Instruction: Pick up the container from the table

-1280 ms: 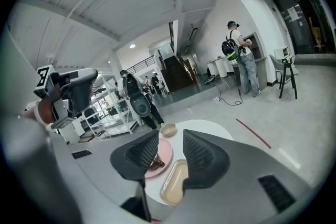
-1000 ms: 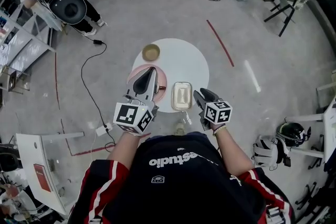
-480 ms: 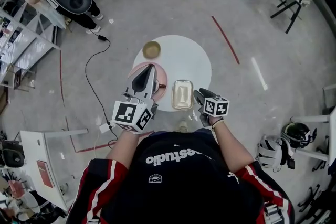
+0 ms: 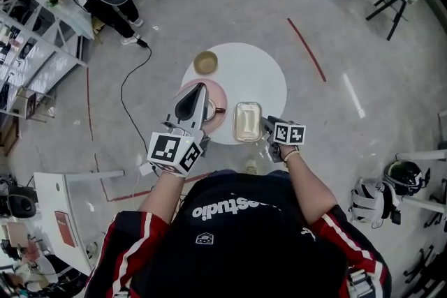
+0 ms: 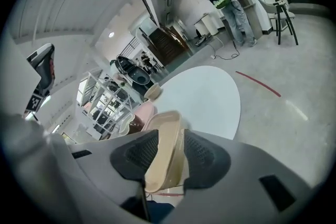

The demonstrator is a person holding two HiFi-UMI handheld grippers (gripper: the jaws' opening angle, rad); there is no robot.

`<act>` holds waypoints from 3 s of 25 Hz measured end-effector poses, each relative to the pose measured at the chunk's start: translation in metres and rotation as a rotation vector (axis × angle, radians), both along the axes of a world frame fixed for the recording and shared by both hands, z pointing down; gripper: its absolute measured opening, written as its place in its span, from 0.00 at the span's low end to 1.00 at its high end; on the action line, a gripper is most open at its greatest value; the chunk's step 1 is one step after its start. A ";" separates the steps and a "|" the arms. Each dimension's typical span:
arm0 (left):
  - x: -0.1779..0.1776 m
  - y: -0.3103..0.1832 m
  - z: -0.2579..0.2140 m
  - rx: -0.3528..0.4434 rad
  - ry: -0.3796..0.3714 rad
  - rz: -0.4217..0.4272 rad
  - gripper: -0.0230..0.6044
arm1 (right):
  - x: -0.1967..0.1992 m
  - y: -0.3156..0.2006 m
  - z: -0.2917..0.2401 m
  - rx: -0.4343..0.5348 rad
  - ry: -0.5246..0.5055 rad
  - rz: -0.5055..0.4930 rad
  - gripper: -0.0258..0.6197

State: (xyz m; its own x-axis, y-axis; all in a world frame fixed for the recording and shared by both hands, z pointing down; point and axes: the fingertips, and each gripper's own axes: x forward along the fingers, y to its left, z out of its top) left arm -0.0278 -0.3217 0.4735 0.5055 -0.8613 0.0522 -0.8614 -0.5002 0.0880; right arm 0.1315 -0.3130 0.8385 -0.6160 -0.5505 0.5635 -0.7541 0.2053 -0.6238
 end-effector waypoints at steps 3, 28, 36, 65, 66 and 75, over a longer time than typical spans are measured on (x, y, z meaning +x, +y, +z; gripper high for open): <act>0.003 0.000 0.004 -0.014 -0.006 0.004 0.08 | -0.002 -0.001 0.009 -0.014 -0.013 0.008 0.28; 0.006 -0.002 0.006 -0.033 -0.034 0.002 0.08 | -0.010 -0.004 0.025 -0.082 -0.110 0.052 0.14; -0.002 -0.004 0.005 -0.035 -0.027 0.006 0.08 | -0.014 -0.008 0.014 -0.055 -0.108 0.057 0.13; -0.041 0.017 -0.019 -0.053 -0.004 0.050 0.08 | -0.005 0.000 -0.076 0.163 0.044 0.125 0.13; -0.043 0.018 -0.020 -0.052 0.003 0.048 0.08 | -0.003 0.002 -0.081 0.171 0.057 0.125 0.13; -0.071 0.029 -0.030 -0.021 0.065 0.029 0.08 | -0.012 0.021 -0.143 0.290 0.140 0.124 0.13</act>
